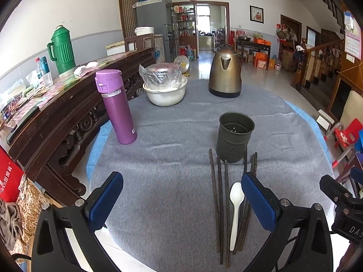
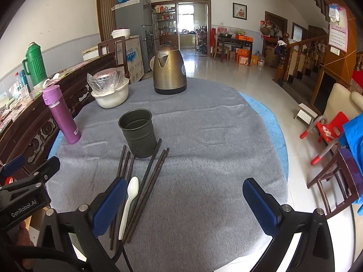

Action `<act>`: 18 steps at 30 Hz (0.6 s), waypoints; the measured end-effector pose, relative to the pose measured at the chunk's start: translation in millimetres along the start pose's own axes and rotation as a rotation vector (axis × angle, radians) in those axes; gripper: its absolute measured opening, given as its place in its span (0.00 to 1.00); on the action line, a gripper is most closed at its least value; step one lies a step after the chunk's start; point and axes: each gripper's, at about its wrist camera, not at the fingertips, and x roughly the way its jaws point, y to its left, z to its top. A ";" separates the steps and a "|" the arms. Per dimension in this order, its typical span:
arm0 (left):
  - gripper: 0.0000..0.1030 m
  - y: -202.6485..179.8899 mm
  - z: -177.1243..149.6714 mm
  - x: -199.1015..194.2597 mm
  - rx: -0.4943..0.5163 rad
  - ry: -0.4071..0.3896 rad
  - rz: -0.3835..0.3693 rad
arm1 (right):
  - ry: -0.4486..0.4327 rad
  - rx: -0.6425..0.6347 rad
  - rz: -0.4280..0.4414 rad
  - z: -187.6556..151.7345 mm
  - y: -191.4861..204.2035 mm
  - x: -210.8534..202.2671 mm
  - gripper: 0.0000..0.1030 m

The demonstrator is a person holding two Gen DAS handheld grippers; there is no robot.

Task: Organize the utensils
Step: 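Lower the right gripper onto a dark chopstick beside the cup and close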

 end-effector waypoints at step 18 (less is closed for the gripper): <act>0.72 14.5 -0.3 115.2 0.005 0.268 -0.221 | 0.307 0.210 0.390 7.4 -9.8 161.2 0.35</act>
